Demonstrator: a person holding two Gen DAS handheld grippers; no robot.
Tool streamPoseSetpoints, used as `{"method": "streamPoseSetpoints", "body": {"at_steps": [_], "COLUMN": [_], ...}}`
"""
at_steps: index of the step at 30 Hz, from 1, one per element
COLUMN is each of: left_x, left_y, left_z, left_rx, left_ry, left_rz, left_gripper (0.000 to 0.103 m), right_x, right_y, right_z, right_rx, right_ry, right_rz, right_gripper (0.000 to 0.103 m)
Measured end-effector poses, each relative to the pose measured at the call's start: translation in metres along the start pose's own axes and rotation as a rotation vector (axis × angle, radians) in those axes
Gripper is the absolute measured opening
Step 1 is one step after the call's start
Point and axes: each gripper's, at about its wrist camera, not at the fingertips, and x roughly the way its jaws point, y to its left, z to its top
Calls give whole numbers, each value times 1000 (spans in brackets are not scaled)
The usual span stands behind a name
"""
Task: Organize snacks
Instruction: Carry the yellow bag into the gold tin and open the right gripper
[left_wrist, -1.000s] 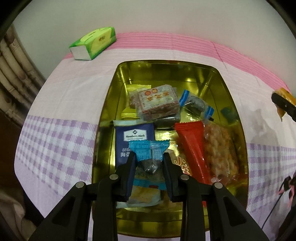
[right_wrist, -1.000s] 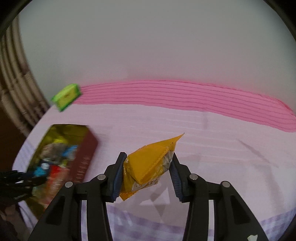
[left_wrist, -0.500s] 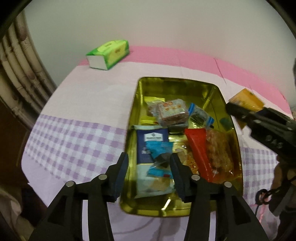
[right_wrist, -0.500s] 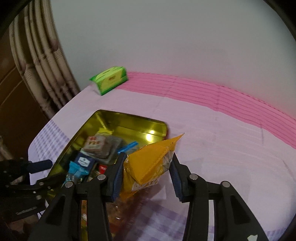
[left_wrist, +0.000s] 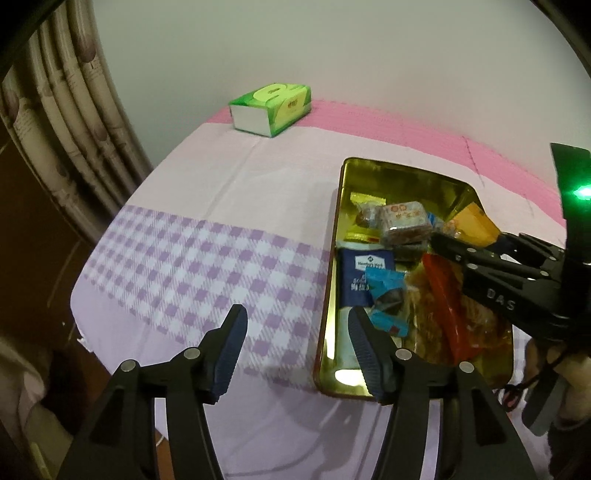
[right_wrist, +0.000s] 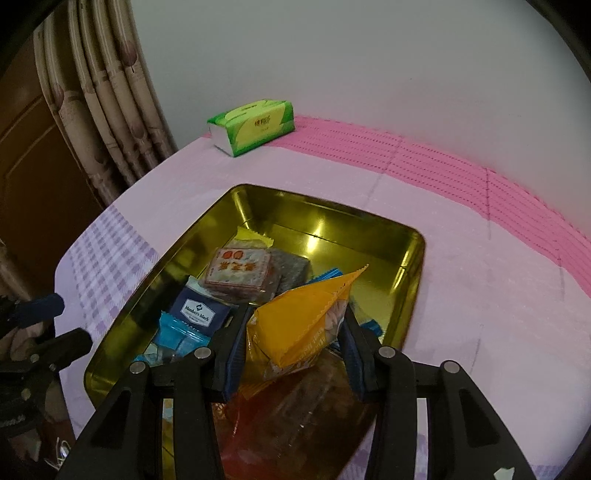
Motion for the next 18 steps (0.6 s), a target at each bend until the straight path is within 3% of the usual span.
{"method": "streamPoseSetpoints", "body": {"at_steps": [8,12,18], "left_x": [1,2,1], "left_y": [-4,-9,-14], "left_z": [-3,-5,-6], "left_rx": [20,38,55], "left_ry": [3,3,1], "left_rz": [8,18,30], "left_gripper": [58,58,58], "right_x": [6,-4,-27], "right_y": [7,12,18], "right_z": [-4,-7,-13], "right_rx": [-6,-18,-7], "right_ry": [10,-14,-42], "right_rz": [-19,-39,-36], "right_gripper": [50,67,79]}}
